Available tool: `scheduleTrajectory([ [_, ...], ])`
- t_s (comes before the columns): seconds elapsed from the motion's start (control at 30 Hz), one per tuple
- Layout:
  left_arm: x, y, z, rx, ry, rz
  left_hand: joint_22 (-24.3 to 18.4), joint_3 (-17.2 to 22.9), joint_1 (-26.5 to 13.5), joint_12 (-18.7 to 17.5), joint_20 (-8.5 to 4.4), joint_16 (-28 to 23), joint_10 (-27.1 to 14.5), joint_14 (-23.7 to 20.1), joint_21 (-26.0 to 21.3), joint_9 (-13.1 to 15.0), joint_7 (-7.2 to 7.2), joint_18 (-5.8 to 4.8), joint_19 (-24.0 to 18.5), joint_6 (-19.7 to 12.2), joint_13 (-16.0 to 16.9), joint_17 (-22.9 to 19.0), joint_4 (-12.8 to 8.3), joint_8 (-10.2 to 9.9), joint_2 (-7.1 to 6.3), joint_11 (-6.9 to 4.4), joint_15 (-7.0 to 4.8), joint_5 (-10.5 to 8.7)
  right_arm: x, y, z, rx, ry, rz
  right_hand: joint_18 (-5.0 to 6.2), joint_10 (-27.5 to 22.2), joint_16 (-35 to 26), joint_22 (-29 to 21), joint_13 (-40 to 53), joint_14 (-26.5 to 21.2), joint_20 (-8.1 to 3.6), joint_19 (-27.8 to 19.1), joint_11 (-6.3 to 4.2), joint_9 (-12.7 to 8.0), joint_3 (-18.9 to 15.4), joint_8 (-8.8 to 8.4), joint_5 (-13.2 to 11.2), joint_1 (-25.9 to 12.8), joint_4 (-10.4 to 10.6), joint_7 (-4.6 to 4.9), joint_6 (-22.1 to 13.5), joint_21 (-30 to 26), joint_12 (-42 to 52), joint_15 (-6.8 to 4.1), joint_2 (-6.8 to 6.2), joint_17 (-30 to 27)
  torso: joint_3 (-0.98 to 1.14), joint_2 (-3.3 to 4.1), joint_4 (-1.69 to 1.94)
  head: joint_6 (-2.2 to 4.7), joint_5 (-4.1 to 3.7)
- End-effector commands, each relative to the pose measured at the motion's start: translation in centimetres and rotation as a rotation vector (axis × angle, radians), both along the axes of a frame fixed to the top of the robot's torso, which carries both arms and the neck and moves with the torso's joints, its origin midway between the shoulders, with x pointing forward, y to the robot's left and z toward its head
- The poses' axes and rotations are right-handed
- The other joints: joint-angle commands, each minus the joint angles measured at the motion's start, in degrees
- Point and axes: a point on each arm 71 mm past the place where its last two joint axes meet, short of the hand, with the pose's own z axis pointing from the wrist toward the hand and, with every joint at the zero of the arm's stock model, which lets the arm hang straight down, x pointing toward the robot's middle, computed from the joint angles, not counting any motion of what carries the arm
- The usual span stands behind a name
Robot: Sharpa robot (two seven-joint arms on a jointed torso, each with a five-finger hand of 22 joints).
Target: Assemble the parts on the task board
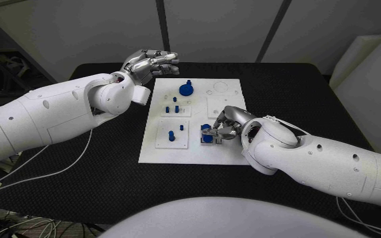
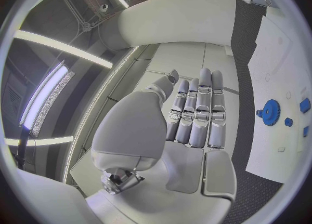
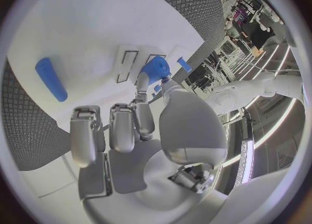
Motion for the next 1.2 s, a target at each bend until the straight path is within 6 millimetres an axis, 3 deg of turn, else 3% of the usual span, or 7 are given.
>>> scheduleTrajectory([
  [0.03, 0.0, -0.1, 0.1, -0.010, 0.000, -0.013, -0.1, -0.3, -0.2, -0.3, 0.55, -0.3, -0.2, 0.3, -0.3, 0.0, -0.05, -0.82, 0.0, -0.3, 0.0, 0.0, 0.0, -0.3, 0.19, 0.00, 0.07, -0.15, -0.2, 0.3, 0.3, -0.002, -0.014, 0.048, -0.42, 0.3, 0.1, 15.1, 0.3, 3.3, -0.37, 6.1, -0.09, 0.5, 0.0, -0.45, 0.0, 2.4, -1.2, 0.01, -0.3, 0.2, -0.2, -0.40, -0.22, 0.3, 0.00, -0.02, -0.04, -0.01, 0.11],
  [0.47, 0.0, 0.0, 0.1, -0.007, 0.003, -0.010, -0.1, -0.4, -0.2, -0.3, 0.56, -0.4, -0.3, 0.3, -0.3, -0.1, -0.02, -0.81, 0.0, -0.3, 0.0, 0.1, 0.0, -0.3, 0.22, 0.02, 0.07, -0.14, -0.4, 0.3, 0.8, 0.057, -0.047, 0.056, -0.42, 0.5, 0.3, 15.1, 0.7, 3.4, -0.33, 6.1, -0.04, 1.5, -0.8, -0.87, 0.0, 1.4, 0.9, 0.04, 0.1, 0.2, 0.0, -0.37, 1.59, 0.8, -0.02, 0.04, 0.03, -0.01, 0.04],
  [0.73, 0.0, 0.0, 0.1, -0.006, 0.004, -0.011, -0.2, -0.4, -0.2, -0.3, 0.56, -0.4, -0.3, 0.3, -0.3, -0.1, -0.02, -0.81, 0.1, -0.3, 0.0, 0.1, 0.0, -0.3, 0.24, 0.02, 0.07, -0.13, 0.1, 0.4, 0.4, 0.056, -0.044, 0.043, -0.42, 0.7, 0.5, 15.1, 0.9, 3.5, -0.40, 6.1, -0.08, 2.1, -0.4, -1.13, 0.1, 1.8, 1.4, -0.06, 0.4, 0.2, 0.2, -0.48, 3.61, 1.2, -0.01, 0.04, 0.00, -0.01, 0.13],
  [0.83, 0.0, 0.0, 0.1, -0.007, 0.004, -0.011, -0.2, -0.4, -0.2, -0.3, 0.56, -0.4, -0.3, 0.3, -0.3, -0.1, -0.02, -0.81, 0.1, -0.3, 0.0, 0.1, 0.0, -0.3, 0.24, 0.02, 0.07, -0.13, 0.3, 0.4, 0.2, 0.050, -0.042, 0.039, -0.42, 0.9, 0.6, 15.1, 1.1, 3.5, -0.50, 6.1, -0.21, 2.4, -0.1, -1.31, 0.1, 3.6, 0.3, -0.24, 0.4, 0.2, 0.3, -0.61, 3.97, 1.4, 0.01, 0.03, 0.06, -0.01, 0.10],
  [0.87, 0.0, 0.0, 0.1, -0.007, 0.004, -0.012, -0.2, -0.4, -0.2, -0.3, 0.56, -0.4, -0.3, 0.3, -0.3, -0.1, -0.02, -0.81, 0.1, -0.3, 0.0, 0.1, 0.0, -0.3, 0.24, 0.02, 0.07, -0.13, 0.5, 0.4, 0.1, 0.046, -0.042, 0.037, -0.42, 0.9, 0.6, 15.1, 1.2, 3.5, -0.60, 6.1, -0.36, 2.6, 0.6, -1.45, 0.2, 5.7, -1.2, -0.41, 0.4, 0.2, 0.3, -0.74, 4.30, 1.5, 0.00, 0.02, 0.07, -0.01, 0.20],
  [0.97, 0.0, 0.0, 0.1, -0.006, 0.005, -0.012, -0.2, -0.4, -0.2, -0.3, 0.56, -0.4, -0.3, 0.3, -0.3, -0.1, -0.02, -0.81, 0.1, -0.3, 0.0, 0.1, 0.0, -0.3, 0.24, 0.02, 0.07, -0.13, 0.7, 0.6, 0.1, 0.033, -0.068, 0.049, -0.42, 1.1, 0.6, 15.1, 1.5, 3.5, -0.74, 6.1, -0.47, 2.9, 1.4, -1.74, 0.2, 8.0, -3.1, -0.53, 0.4, 0.2, 0.5, -0.87, 4.86, 1.5, 0.02, 0.04, 0.05, -0.01, 0.24],
  [1.2, 0.0, -0.1, 0.0, -0.006, 0.006, -0.013, -0.2, -0.4, -0.2, -0.3, 0.56, -0.4, -0.3, 0.3, -0.3, -0.1, -0.02, -0.81, 0.1, -0.3, 0.0, 0.1, 0.0, -0.3, 0.24, 0.02, 0.07, -0.13, 1.1, 1.3, 0.4, 0.001, -0.161, 0.102, -0.42, 1.3, 0.8, 15.1, 1.8, 3.6, -0.79, 6.1, -0.50, 3.1, 1.7, -2.11, 0.2, 9.4, -4.6, -0.59, 0.6, 0.2, 0.8, -0.87, 5.14, 1.9, 0.00, 0.03, -0.01, -0.01, 0.22],
])
